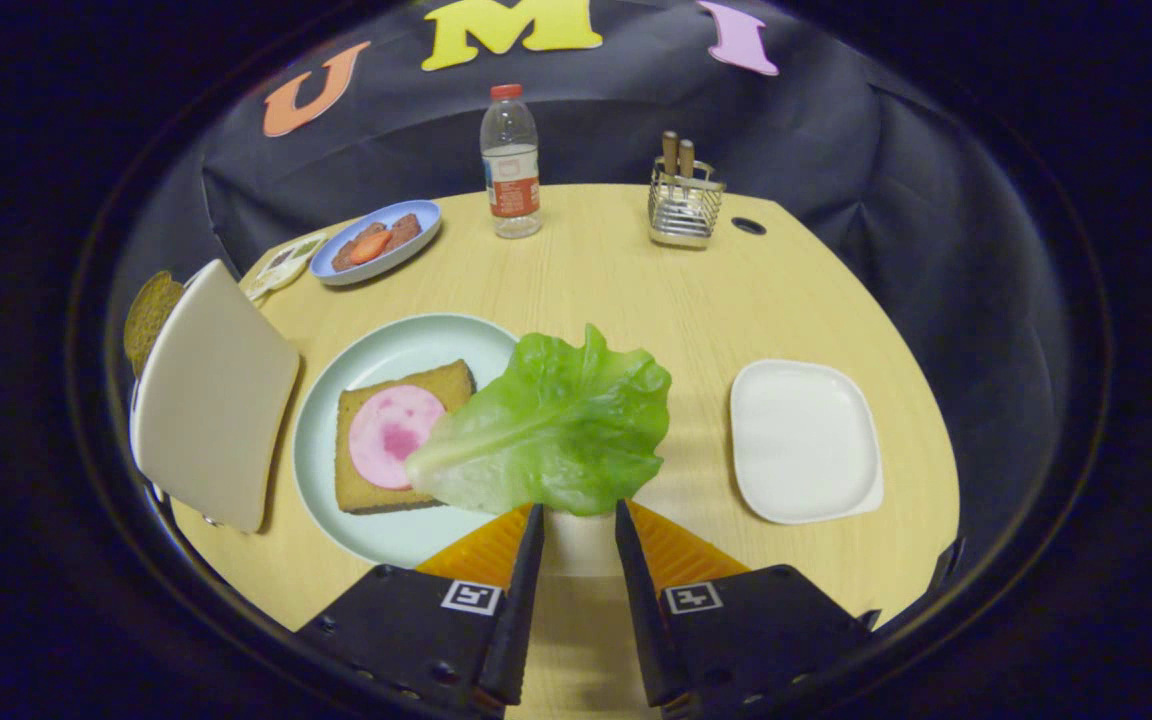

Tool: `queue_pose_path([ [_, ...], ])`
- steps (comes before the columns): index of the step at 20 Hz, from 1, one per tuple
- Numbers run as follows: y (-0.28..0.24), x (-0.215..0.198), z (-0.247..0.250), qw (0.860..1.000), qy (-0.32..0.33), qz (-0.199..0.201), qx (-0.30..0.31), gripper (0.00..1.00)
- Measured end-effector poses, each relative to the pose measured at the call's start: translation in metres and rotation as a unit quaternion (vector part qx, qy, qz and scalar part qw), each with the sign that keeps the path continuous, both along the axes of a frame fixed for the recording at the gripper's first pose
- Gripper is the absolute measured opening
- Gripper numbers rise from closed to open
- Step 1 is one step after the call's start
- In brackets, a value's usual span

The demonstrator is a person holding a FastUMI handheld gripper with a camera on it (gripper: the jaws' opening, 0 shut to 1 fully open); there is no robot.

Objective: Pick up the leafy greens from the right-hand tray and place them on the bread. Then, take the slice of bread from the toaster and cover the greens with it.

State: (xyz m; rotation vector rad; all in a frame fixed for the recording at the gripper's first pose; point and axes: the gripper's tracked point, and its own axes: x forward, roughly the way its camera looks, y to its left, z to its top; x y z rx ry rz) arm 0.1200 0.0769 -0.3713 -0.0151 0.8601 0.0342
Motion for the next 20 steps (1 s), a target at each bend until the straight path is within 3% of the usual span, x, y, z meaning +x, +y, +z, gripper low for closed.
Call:
queue_pose_path([
  [4, -0.013, 0.000, -0.002, 0.995, -0.023, 0.049, -0.085, 0.48],
  [7, -0.011, 0.010, -0.010, 0.988, -0.037, 0.090, -0.120, 0.64],
  [10, -0.016, 0.031, -0.021, 0.979, -0.048, 0.121, -0.157, 0.63],
  [13, -0.014, 0.050, -0.018, 0.974, -0.076, 0.150, -0.152, 0.43],
  [15, -0.012, 0.051, -0.013, 0.971, -0.084, 0.173, -0.143, 0.02],
  [20, -0.010, 0.052, 0.007, 0.967, -0.109, 0.194, -0.125, 0.00],
])
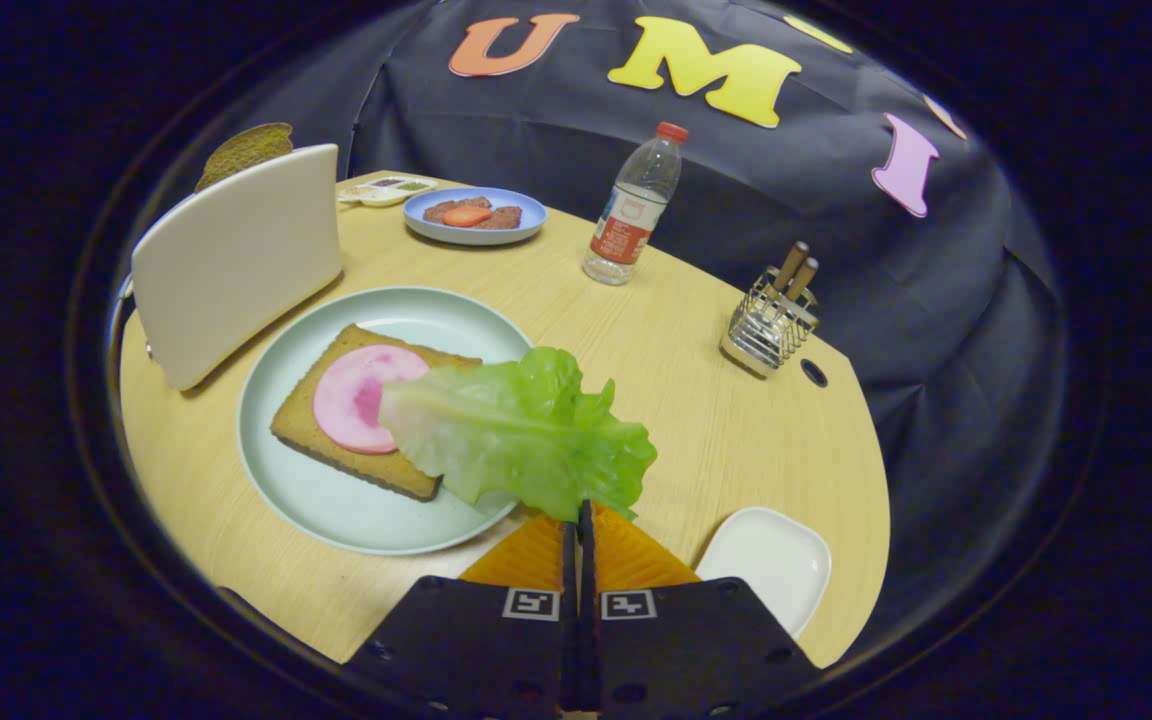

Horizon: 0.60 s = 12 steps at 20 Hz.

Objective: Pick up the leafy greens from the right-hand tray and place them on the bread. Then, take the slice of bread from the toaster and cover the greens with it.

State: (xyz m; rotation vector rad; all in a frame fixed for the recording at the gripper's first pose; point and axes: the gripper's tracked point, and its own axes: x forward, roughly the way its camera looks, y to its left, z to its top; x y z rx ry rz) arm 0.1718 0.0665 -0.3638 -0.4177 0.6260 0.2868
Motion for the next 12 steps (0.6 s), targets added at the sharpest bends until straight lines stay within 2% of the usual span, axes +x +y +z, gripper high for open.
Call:
queue_pose_path([
  [5, 0.037, -0.015, 0.034, 0.999, -0.009, 0.019, 0.029, 0.01],
  [12, 0.111, -0.039, 0.042, 0.999, 0.002, 0.034, 0.033, 0.01],
])
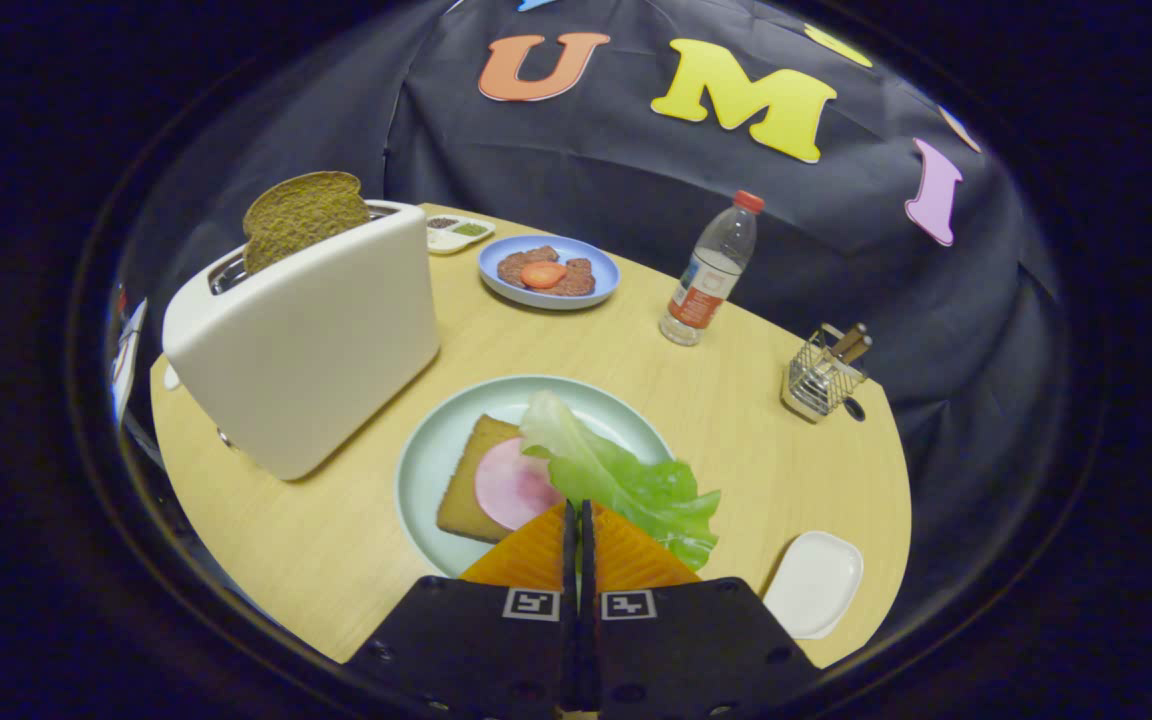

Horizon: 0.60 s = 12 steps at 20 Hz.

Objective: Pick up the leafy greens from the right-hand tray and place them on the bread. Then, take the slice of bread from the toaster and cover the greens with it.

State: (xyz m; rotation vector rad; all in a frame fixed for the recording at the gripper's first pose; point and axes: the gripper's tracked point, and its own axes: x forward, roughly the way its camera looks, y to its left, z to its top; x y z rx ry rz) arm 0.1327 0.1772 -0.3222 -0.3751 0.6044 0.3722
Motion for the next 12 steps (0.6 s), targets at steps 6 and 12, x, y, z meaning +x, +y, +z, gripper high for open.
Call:
queue_pose_path([
  [6, 0.051, -0.013, -0.001, 1.000, 0.011, 0.000, -0.013, 0.01],
  [12, 0.094, -0.022, 0.062, 0.999, -0.028, -0.002, 0.032, 0.40],
])
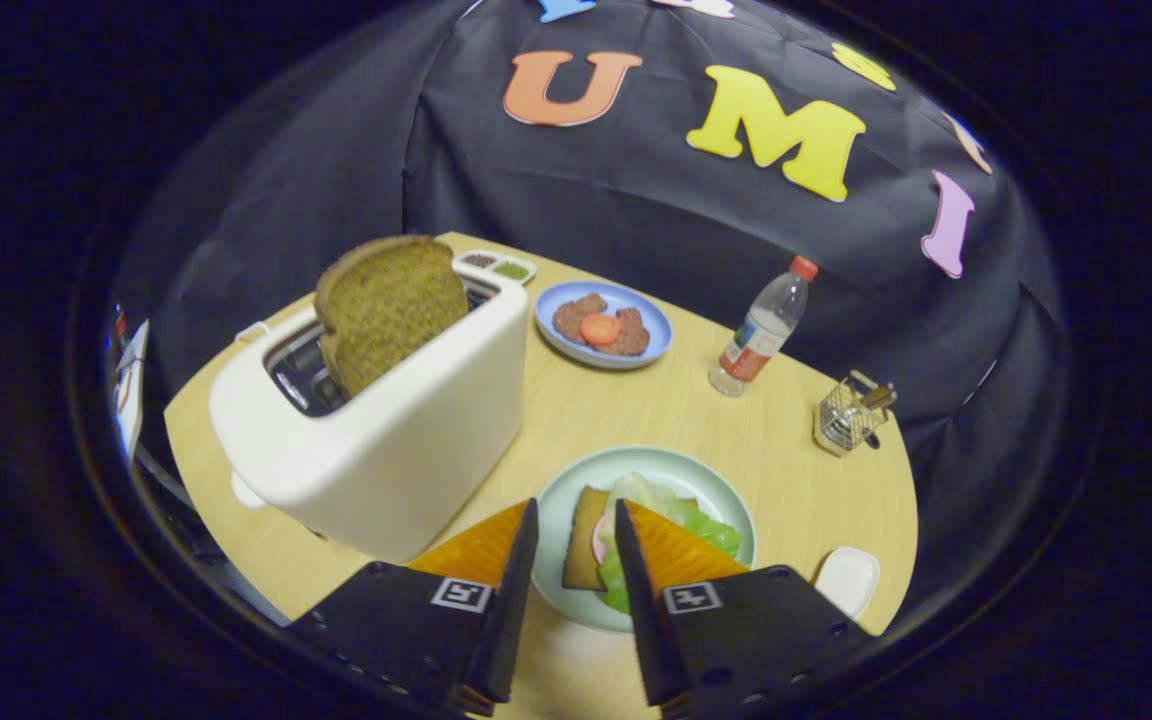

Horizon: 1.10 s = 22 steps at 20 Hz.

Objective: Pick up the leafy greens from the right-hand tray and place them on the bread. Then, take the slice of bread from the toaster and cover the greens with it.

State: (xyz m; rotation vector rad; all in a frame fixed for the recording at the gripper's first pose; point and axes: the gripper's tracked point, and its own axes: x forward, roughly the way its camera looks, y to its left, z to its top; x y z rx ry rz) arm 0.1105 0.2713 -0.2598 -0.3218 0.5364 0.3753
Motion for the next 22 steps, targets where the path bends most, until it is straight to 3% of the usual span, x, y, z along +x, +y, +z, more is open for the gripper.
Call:
queue_pose_path([
  [2, 0.022, -0.002, 0.028, 0.999, -0.019, 0.001, 0.029, 0.61],
  [7, 0.088, -0.016, 0.071, 0.997, -0.020, 0.015, 0.076, 0.71],
  [8, 0.094, -0.016, 0.073, 0.997, -0.022, 0.002, 0.069, 0.75],
  [13, 0.125, -0.012, 0.062, 0.995, 0.017, -0.061, 0.079, 0.74],
  [17, 0.121, -0.002, 0.045, 0.989, 0.055, -0.123, 0.069, 0.57],
  [20, 0.118, 0.004, 0.043, 0.985, 0.076, -0.130, 0.081, 0.15],
  [21, 0.118, 0.001, 0.050, 0.986, 0.070, -0.126, 0.083, 0.15],
  [22, 0.118, 0.000, 0.056, 0.987, 0.064, -0.123, 0.085, 0.08],
])
